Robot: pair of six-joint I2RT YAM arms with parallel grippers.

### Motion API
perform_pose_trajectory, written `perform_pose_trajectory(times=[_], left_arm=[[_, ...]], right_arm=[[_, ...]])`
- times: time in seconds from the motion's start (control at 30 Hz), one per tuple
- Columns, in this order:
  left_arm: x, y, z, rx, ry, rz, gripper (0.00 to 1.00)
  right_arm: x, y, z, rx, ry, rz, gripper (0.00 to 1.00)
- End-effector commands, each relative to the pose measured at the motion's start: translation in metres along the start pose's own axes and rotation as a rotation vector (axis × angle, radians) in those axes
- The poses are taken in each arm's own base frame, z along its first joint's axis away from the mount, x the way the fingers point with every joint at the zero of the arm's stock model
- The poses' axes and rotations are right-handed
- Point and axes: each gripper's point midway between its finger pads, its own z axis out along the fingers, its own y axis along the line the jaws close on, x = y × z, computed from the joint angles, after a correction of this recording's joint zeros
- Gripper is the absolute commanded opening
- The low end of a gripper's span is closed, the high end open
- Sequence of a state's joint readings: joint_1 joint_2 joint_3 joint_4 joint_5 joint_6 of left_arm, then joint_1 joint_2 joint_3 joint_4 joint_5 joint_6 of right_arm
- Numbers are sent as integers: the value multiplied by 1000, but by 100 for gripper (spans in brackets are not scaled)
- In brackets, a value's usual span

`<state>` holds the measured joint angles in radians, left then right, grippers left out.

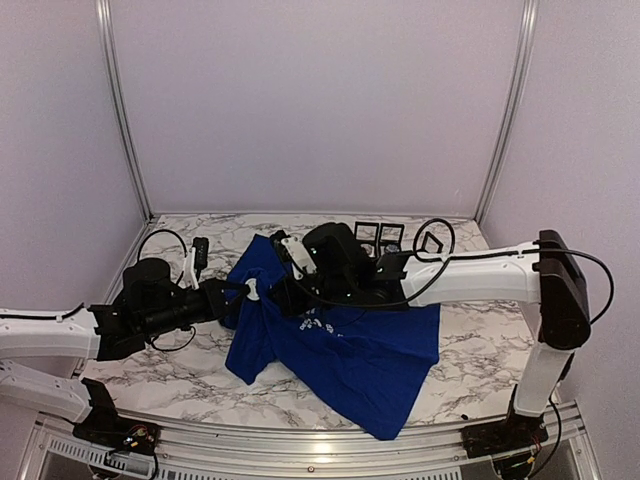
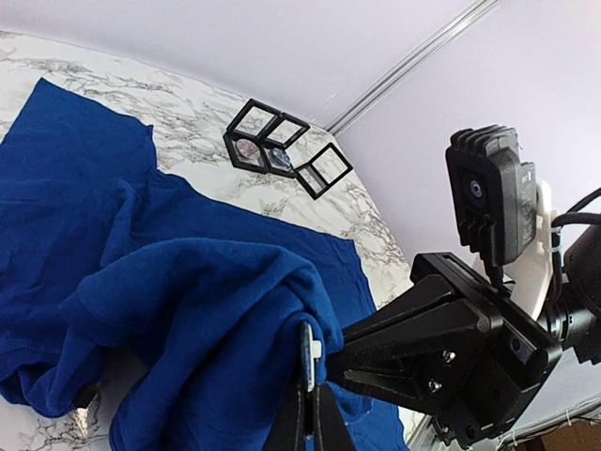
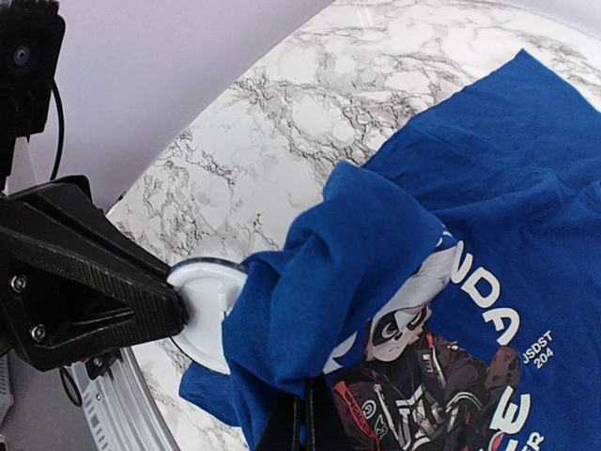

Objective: Remove the brooch from the garment
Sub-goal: Pick up the brooch from the flattened clothing.

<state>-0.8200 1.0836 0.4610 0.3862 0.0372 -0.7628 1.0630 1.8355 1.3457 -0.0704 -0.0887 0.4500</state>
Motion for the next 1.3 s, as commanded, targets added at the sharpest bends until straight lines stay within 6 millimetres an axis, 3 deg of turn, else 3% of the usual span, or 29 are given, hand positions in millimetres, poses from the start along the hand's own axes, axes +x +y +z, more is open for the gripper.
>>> perform_pose_trajectory(times=[0.0,0.13,0.47,0.67,0.9,1.27], left_arm=[[-33,-19,-1,63,-166,42,0],[-36,-21,-1,70,-213,42,0],[-43,-25,-7,83,-285,51,0],[-42,-32,-7,116,-285,53,0],[-40,-34,-11,137,-293,33,0],[-40,-41,-14,187,-298,30,0]], right_arm=[[-19,10,-19,-91,-44,43,0],[-33,14,-31,-101,-80,38,7],[-62,35,-58,-177,-160,50,40],[-63,40,-53,-280,-162,107,53],[-66,34,-51,-354,-170,188,58],[-52,22,-36,-428,-135,279,53]])
